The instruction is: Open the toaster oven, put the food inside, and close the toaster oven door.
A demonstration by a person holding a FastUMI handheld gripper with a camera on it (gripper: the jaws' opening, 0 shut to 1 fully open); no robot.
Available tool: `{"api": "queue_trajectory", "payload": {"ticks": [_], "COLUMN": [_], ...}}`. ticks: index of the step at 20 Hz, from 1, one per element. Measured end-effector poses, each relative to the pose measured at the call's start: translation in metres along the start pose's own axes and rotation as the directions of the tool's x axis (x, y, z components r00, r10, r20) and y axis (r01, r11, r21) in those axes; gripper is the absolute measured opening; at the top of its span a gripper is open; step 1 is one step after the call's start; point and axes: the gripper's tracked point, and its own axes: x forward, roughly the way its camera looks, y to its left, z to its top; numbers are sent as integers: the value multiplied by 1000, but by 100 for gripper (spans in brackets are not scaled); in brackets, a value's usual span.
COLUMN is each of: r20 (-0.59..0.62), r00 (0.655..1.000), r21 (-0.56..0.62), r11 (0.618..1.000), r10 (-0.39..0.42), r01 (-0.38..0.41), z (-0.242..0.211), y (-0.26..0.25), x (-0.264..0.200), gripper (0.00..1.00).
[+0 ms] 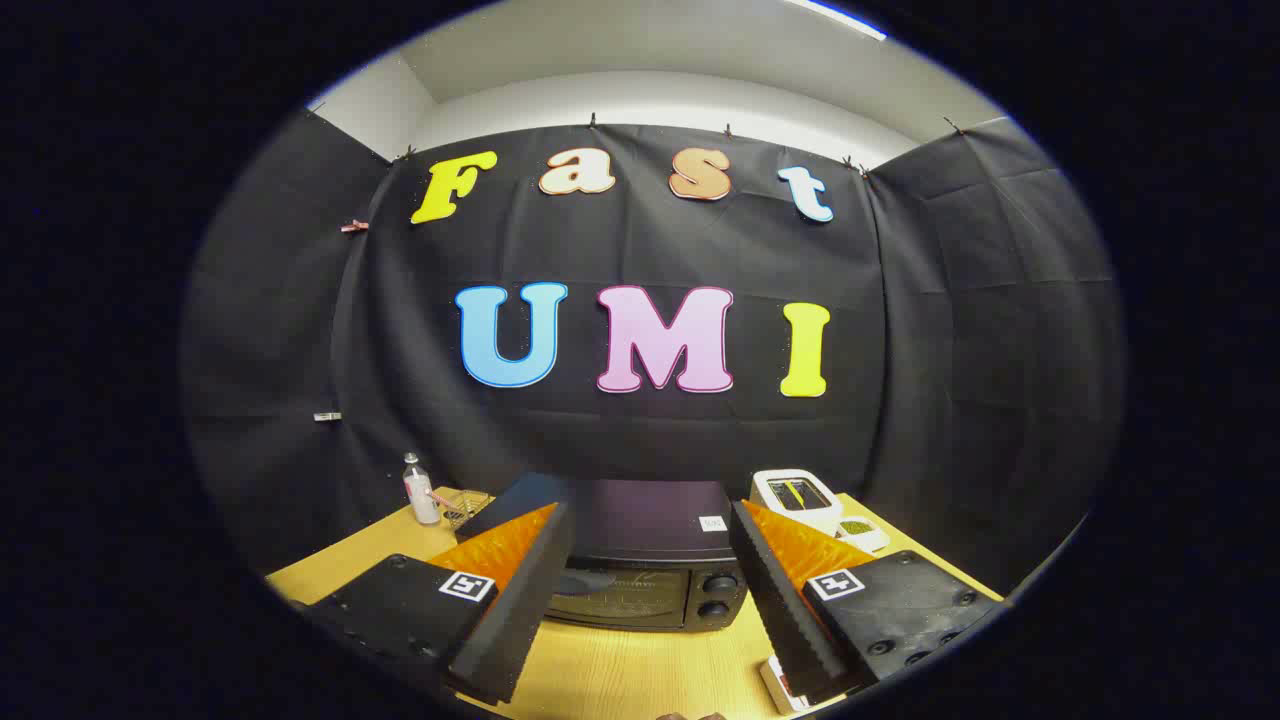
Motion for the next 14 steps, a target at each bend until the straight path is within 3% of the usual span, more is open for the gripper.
{"api": "queue_trajectory", "payload": {"ticks": [14], "r20": [-18], "r00": [999], "r21": [3], "r11": [999], "r10": [-41], "r01": [41], "z": [-6], "y": [-4], "x": [-16], "gripper": [97]}}
